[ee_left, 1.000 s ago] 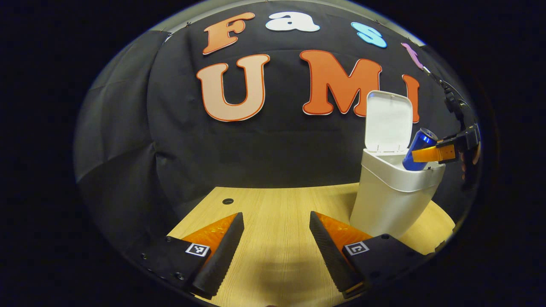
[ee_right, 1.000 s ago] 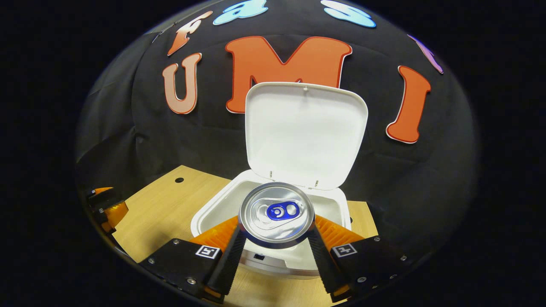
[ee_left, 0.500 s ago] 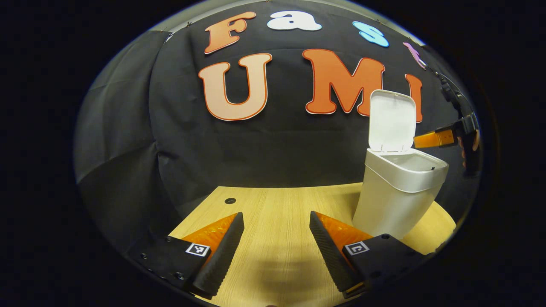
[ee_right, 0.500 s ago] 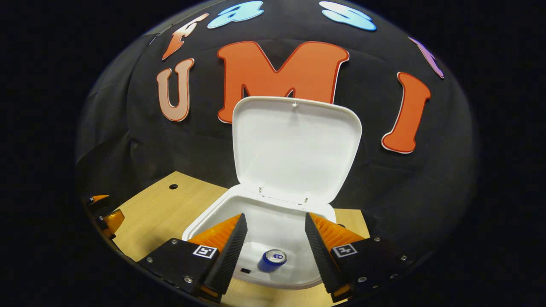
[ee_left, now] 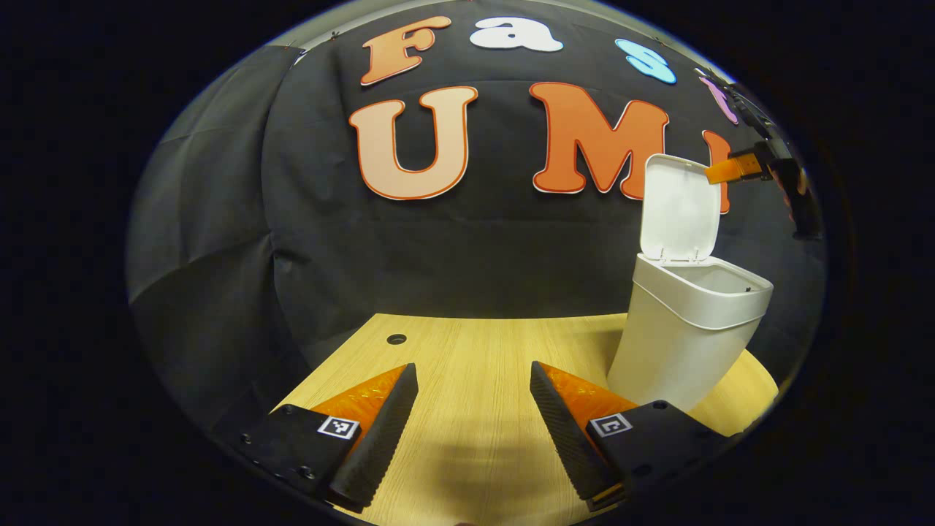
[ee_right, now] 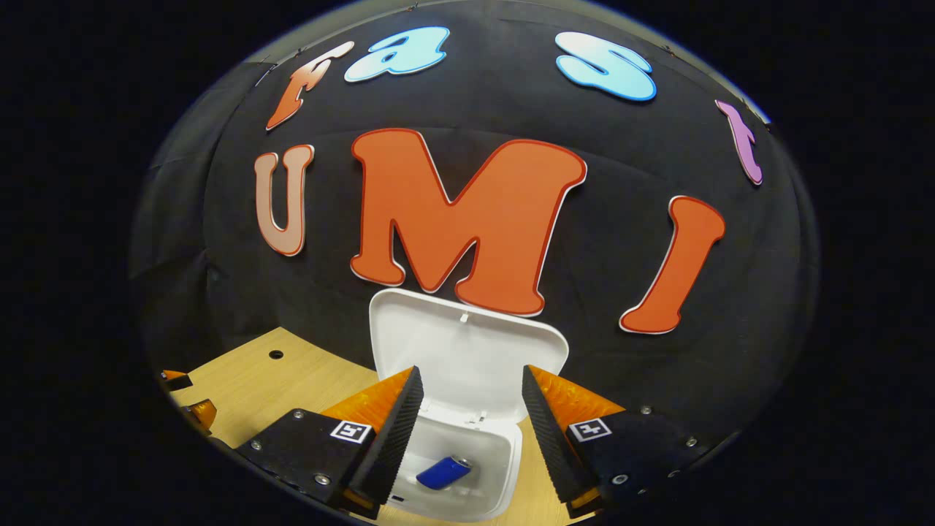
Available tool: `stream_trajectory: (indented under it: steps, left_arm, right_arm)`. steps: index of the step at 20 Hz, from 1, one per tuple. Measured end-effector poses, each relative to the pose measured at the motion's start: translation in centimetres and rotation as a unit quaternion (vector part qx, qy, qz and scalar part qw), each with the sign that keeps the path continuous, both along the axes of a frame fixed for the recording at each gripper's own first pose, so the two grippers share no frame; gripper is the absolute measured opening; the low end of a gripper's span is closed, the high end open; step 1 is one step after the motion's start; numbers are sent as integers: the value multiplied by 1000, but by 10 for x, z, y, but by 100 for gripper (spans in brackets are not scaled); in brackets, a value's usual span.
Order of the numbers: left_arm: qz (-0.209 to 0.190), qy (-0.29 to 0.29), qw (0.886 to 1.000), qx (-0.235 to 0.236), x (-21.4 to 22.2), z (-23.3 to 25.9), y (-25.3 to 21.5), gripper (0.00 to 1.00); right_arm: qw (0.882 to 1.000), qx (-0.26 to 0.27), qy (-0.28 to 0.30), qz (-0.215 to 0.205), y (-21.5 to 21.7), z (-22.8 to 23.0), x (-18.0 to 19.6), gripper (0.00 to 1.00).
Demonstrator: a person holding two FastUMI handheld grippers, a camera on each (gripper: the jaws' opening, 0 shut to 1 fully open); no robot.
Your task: Press the lid of the desktop garbage bin to open it, pick up the crumpled paper on the desktop and throw it into the bin, then pick up the pop can on the desktop and drop it into the bin, and finally close the garbage bin lid.
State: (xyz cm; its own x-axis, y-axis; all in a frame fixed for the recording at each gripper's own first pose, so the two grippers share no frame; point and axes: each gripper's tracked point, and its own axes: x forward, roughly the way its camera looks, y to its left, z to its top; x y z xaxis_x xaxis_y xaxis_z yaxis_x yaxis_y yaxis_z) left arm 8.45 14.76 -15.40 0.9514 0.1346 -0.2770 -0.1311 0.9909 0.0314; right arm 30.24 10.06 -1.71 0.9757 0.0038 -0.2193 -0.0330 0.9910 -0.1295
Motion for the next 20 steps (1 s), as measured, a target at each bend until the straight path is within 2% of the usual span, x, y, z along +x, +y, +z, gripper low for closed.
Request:
stream_trajectory:
  steps: [9,15,20]
  left_arm:
    - [53,11,998,-16,-18,-17,40,99]
    - [92,19,995,-29,-32,-28,65,99]
    - [89,22,996,-22,-30,-25,69,98]
  right_arm:
    - [999,-14,-51,-11,2,47,44,82]
    - [999,9,-25,-21,1,32,73,82]
    - [999,38,2,-3,4,27,54,82]
